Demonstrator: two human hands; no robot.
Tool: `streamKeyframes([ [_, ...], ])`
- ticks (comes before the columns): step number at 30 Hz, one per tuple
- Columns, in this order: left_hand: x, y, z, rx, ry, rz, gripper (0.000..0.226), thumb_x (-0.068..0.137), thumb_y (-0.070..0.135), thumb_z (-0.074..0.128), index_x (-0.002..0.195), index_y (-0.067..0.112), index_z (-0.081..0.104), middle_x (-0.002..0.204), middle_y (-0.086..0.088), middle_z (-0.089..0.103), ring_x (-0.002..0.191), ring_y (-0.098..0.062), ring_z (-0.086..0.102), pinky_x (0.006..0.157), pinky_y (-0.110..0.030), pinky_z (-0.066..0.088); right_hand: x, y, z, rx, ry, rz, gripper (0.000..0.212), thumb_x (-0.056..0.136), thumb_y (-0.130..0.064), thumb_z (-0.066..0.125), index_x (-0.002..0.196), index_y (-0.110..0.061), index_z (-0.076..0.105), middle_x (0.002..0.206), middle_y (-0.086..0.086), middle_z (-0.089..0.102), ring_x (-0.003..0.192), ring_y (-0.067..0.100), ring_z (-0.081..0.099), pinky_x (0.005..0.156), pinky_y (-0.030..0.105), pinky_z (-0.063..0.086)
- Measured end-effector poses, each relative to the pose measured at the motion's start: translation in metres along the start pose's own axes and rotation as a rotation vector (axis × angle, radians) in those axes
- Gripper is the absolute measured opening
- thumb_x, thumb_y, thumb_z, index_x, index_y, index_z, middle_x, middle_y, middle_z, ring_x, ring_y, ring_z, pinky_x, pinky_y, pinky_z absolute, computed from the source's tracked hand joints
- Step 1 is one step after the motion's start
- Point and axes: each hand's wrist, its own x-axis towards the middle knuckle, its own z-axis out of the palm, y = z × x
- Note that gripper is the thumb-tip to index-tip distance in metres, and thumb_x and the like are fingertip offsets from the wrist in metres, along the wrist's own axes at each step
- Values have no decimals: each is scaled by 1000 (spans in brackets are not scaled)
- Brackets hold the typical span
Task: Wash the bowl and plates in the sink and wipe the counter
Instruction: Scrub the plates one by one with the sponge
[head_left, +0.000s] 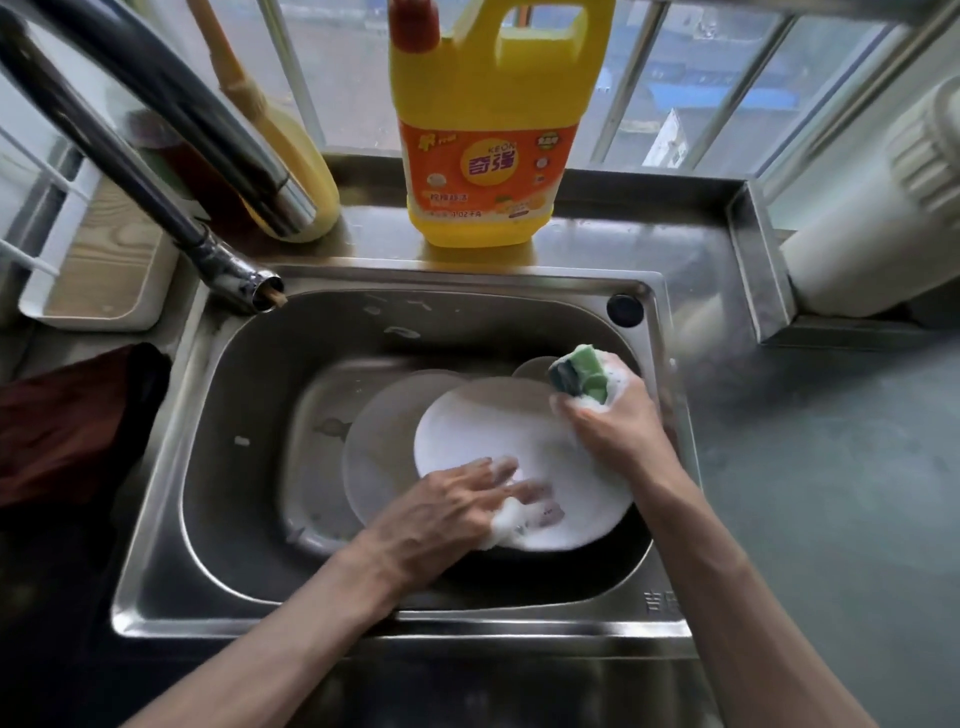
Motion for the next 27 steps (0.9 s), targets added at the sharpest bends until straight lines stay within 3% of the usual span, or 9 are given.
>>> streamKeyframes([
  [4, 3, -15, 16, 30, -66, 32, 53, 103, 15, 46, 153, 30, 38, 154, 2, 52, 144, -25, 42, 120, -39, 36, 0, 8, 3, -104, -39, 10, 46, 86, -15, 71, 127, -34, 61, 102, -5, 72, 95, 19, 69, 83, 30, 51],
  [6, 0, -19, 23, 54, -150, 40, 60, 99, 13, 61, 153, 29, 42, 156, -3, 49, 150, -30, 36, 123, -46, 27, 1, 14, 8, -162, -73, 29, 51, 88, -16, 69, 135, -33, 58, 112, 0, 71, 105, 22, 65, 84, 28, 45],
  [10, 4, -17, 36, 182, -262, 88, 26, 71, 18, 89, 96, 18, 80, 127, -6, 71, 141, -27, 48, 118, -51, 31, 1, 22, 22, -257, -115, 22, 60, 90, -17, 66, 146, -29, 50, 129, 5, 66, 119, 28, 62, 89, 30, 45],
  [16, 3, -14, 54, 302, -466, 69, 46, 86, 13, 70, 131, 7, 68, 155, -13, 49, 155, -29, 25, 125, -53, 0, 4, 24, 34, -424, -43, -98, 82, 89, -13, 69, 158, -31, 29, 137, 10, 59, 124, 34, 60, 95, 42, 50],
  [19, 2, -12, 54, 320, -537, 56, 47, 85, 14, 71, 132, 8, 67, 154, -13, 51, 155, -29, 25, 125, -51, -11, 5, 26, 35, -538, -21, -134, 85, 89, -10, 68, 159, -32, 25, 138, 12, 58, 123, 38, 60, 93, 48, 51],
  [21, 1, -16, 54, 308, -515, 33, 53, 86, 21, 72, 137, 9, 63, 159, -13, 43, 158, -29, 13, 125, -51, -14, 7, 26, 35, -575, 28, -143, 79, 90, -8, 65, 158, -28, 30, 139, 13, 57, 122, 40, 60, 92, 49, 51],
  [24, -5, -26, 37, 82, -434, -97, 79, 91, 64, 58, 154, 19, 45, 171, -8, 17, 159, -25, -12, 127, -48, -13, 9, 28, 35, -591, 61, -162, 73, 90, -6, 65, 154, -24, 36, 138, 13, 56, 123, 40, 59, 94, 49, 50],
  [25, -8, -29, 25, -57, -354, -187, 81, 91, 72, 51, 157, 25, 41, 171, -3, 16, 159, -22, -7, 128, -45, -7, 9, 29, 35, -597, 58, -170, 73, 89, -6, 66, 154, -23, 37, 138, 13, 56, 124, 39, 58, 95, 49, 50],
  [27, -19, -33, 4, -233, -31, -445, 59, 95, 60, 54, 147, 32, 54, 160, 4, 45, 153, -19, 31, 127, -39, 21, 11, 30, 35, -614, 47, -177, 75, 89, -7, 69, 155, -23, 37, 138, 13, 56, 125, 38, 58, 96, 48, 49],
])
